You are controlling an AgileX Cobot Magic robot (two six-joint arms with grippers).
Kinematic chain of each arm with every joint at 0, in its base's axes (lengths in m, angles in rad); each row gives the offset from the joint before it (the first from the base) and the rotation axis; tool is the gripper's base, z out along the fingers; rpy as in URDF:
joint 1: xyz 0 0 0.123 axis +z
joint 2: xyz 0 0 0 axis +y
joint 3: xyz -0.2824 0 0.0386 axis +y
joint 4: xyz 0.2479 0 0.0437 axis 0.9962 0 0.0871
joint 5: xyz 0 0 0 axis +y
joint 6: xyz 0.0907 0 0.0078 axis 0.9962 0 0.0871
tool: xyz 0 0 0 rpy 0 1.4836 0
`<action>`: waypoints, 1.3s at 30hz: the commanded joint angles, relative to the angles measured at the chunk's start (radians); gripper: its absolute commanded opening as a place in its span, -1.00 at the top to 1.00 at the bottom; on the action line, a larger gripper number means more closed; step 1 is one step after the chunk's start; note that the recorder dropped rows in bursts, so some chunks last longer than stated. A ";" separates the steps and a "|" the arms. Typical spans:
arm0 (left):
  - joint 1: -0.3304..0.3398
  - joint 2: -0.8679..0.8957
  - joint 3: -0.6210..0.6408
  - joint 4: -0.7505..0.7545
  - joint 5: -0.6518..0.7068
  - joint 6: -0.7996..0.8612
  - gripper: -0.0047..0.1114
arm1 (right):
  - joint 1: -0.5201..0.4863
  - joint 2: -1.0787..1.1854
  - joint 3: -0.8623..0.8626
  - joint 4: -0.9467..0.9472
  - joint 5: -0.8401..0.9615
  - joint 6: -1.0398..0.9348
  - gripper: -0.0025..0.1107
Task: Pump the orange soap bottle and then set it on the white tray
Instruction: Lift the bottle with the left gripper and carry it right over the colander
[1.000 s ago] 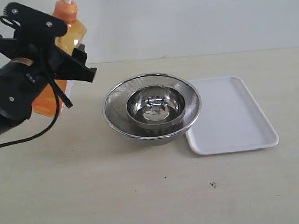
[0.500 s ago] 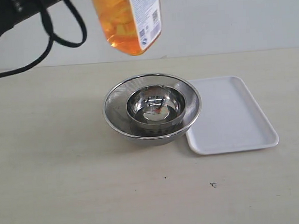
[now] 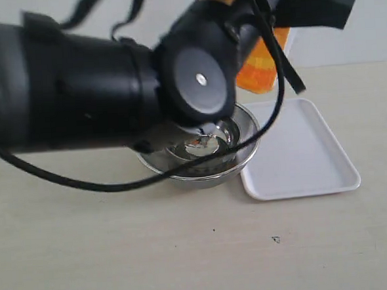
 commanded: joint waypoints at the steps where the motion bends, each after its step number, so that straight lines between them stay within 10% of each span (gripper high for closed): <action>1: -0.022 0.122 -0.071 0.082 -0.082 -0.120 0.84 | 0.002 -0.005 0.004 0.231 0.086 -0.248 0.96; 9: -0.020 0.296 -0.332 0.041 0.040 -0.139 0.84 | 0.002 -0.005 0.004 0.440 0.181 -0.449 0.96; 20: 0.026 0.485 -0.655 -0.434 0.133 0.278 0.84 | 0.004 -0.005 0.004 0.505 0.192 -0.517 0.96; 39: 0.028 0.559 -0.675 -0.498 0.231 0.312 0.84 | 0.004 -0.005 0.004 0.525 0.218 -0.573 0.96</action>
